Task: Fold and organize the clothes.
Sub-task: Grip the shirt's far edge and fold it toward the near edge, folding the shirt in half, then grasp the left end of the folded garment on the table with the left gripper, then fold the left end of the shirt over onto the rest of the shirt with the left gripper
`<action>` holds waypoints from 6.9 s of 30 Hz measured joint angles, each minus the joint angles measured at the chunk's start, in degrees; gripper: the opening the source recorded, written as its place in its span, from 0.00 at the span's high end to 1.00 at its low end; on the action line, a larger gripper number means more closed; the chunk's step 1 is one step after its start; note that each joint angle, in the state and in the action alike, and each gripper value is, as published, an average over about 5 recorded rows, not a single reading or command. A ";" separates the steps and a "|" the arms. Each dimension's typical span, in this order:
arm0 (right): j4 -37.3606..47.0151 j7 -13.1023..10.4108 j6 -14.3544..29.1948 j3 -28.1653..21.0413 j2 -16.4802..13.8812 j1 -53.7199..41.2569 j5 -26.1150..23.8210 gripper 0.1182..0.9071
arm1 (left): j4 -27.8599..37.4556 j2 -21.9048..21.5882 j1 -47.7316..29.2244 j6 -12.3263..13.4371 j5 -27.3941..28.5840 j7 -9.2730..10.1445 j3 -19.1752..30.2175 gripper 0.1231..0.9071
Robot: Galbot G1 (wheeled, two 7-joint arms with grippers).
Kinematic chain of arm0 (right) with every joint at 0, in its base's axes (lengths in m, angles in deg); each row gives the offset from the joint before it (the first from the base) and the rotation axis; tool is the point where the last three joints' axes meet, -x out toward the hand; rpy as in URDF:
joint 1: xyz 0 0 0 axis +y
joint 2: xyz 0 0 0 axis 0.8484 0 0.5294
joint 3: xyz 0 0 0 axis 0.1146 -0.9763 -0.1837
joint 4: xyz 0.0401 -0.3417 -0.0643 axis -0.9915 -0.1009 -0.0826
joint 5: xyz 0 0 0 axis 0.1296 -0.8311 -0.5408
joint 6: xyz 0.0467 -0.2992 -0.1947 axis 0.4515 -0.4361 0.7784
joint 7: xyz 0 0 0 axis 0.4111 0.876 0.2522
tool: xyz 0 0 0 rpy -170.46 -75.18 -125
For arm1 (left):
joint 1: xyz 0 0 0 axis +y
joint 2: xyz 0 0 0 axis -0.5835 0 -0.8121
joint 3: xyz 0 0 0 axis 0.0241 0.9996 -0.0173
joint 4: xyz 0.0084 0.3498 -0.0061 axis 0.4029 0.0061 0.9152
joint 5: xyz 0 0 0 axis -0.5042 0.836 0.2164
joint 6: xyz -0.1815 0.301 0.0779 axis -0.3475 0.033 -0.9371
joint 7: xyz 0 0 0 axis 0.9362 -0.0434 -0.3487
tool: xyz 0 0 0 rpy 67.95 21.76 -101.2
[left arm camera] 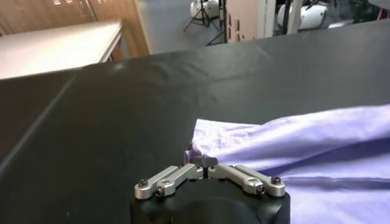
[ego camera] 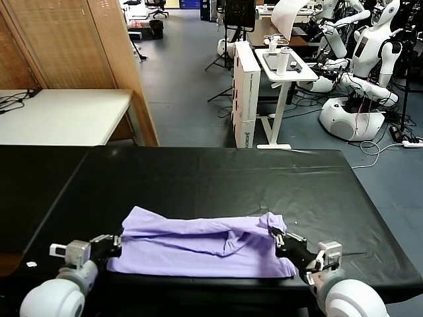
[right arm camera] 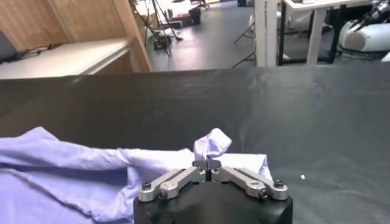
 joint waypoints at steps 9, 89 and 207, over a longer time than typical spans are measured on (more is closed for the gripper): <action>0.11 -1.43 -2.03 -0.04 -0.07 1.23 -0.10 0.97 | -0.13 0.30 0.49 0.02 1.15 -0.54 0.21 0.97; -7.37 -2.07 0.77 4.13 1.79 3.23 2.41 0.00 | 2.14 9.48 3.38 6.28 -10.02 4.29 -2.16 0.00; -7.28 -0.45 1.69 1.61 10.82 10.53 -6.85 0.00 | -3.38 -1.54 -10.74 0.05 -7.57 4.53 24.89 0.93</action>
